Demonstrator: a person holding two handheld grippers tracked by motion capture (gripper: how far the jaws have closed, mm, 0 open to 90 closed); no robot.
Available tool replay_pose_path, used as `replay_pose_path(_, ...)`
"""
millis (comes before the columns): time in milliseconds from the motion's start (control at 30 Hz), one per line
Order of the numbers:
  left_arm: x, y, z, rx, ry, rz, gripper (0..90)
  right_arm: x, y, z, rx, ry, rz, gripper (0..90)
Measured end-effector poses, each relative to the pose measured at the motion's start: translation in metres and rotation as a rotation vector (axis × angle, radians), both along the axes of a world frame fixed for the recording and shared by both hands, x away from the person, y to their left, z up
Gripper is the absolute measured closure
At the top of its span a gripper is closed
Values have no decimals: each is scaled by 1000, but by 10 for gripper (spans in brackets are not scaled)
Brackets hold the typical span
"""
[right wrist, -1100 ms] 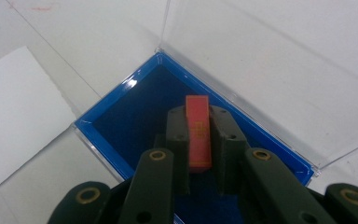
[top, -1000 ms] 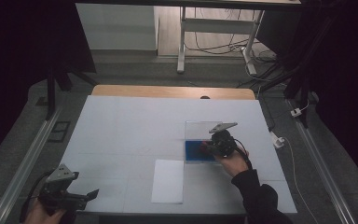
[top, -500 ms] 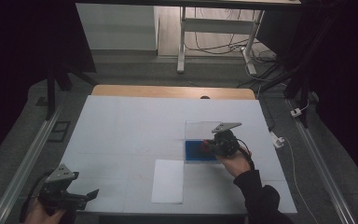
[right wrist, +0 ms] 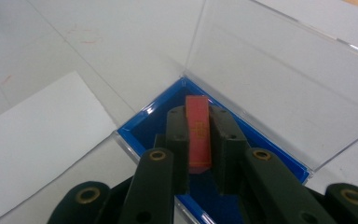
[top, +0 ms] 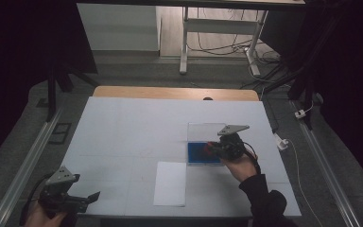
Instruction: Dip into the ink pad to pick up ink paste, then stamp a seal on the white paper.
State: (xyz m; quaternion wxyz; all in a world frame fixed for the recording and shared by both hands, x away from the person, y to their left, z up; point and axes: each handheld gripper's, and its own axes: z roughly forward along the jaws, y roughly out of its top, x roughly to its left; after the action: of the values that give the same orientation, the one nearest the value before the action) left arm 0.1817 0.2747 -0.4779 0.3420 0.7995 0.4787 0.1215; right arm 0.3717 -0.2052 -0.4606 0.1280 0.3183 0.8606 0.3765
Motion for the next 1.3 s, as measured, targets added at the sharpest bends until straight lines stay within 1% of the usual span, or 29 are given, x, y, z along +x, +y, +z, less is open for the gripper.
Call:
replay_pose_path(200,0,0,0,0,0,0,26,-6,-1,4,18,-4,6,792)
replay_pose_path(567,0,0,0,-2,-1,1,25,-15,-1,10,37,-17,23,791)
replay_pose_path(767,-1,0,0,0,-3,-1,25,-18,1,11,35,-24,34,792)
replay_pose_path(800,0,0,0,-2,-1,0,25,-19,2,12,27,-27,43,791)
replay_pose_path(900,0,1,0,-3,-3,0,25,-20,3,13,25,-32,48,791)
replay_pose_path(1100,-1,0,0,-1,-4,-2,25,-22,4,13,30,-34,55,792)
replay_pose_path(1200,0,0,0,-1,-4,-2,25,-23,7,13,42,-29,57,792)
replay_pose_path(1300,0,1,0,-2,-3,-2,25,-24,8,13,42,-26,59,792)
